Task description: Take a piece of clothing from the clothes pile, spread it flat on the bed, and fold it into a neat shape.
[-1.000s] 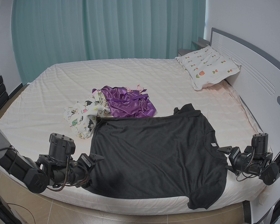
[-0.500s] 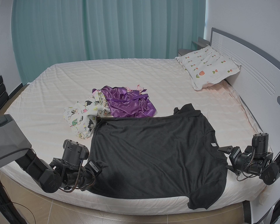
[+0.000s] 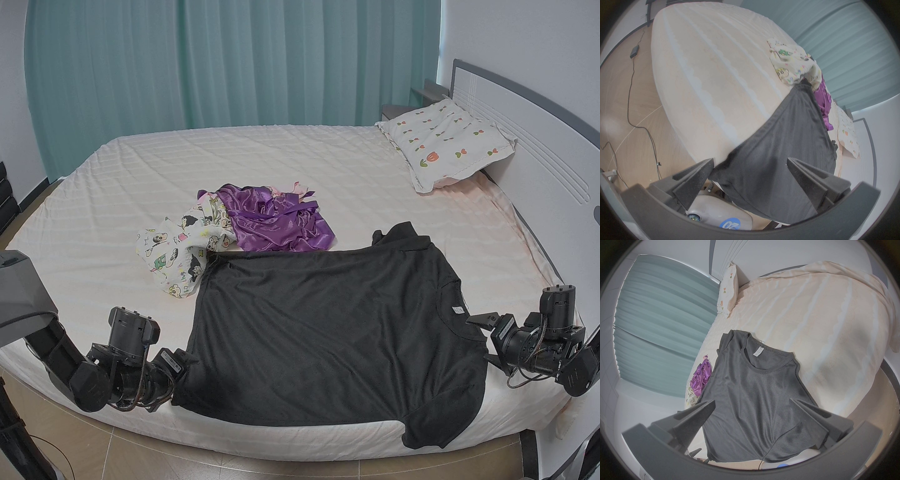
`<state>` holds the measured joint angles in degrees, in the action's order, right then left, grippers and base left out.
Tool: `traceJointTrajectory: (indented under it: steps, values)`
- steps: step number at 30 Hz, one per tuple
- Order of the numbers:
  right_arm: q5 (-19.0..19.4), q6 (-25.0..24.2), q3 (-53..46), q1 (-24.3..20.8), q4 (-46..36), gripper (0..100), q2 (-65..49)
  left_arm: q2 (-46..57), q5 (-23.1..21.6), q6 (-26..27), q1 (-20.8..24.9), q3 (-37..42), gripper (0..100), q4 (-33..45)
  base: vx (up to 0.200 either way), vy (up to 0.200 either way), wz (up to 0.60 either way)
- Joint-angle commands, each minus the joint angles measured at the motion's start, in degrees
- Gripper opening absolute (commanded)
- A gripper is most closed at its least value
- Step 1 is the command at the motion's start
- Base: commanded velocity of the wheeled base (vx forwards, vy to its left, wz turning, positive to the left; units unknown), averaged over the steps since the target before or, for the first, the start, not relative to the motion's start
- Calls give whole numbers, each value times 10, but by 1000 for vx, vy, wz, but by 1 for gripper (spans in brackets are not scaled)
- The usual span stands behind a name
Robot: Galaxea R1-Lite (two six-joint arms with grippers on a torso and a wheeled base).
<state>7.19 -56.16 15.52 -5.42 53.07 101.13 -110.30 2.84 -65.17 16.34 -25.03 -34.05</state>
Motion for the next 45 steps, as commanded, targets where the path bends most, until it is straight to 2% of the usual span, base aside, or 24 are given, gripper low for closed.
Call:
traceJointTrajectory:
  steps: [1,6,10,12,14,20,26,32,44,45]
  values:
    - [0,0,0,0,0,100,1,8,0,13,-30,27,100,-23,0,0,0]
    - [0,0,0,0,0,100,1,7,-19,33,-47,68,100,-61,0,0,0]
    - [0,0,-2,-1,0,100,2,-2,-65,104,-53,135,100,-152,0,0,0]
    - [0,0,-2,-1,0,100,2,-3,-73,110,-53,147,100,-176,0,0,0]
    - [0,0,-2,-1,0,100,2,-21,-95,116,-54,180,100,-247,0,0,0]
    - [1,0,-2,0,0,100,2,-100,-104,139,-52,197,100,-306,0,0,0]
    - [1,0,-2,0,0,100,3,-125,-108,138,-50,212,100,-370,0,0,0]
    - [1,0,-3,0,0,100,4,-121,-137,135,-36,250,100,-430,0,0,0]
    - [1,0,-3,0,0,100,11,-121,-132,130,-39,242,100,-458,0,0,0]
    - [1,0,-3,0,0,100,11,-125,-130,131,-43,239,0,-466,0,0,0]
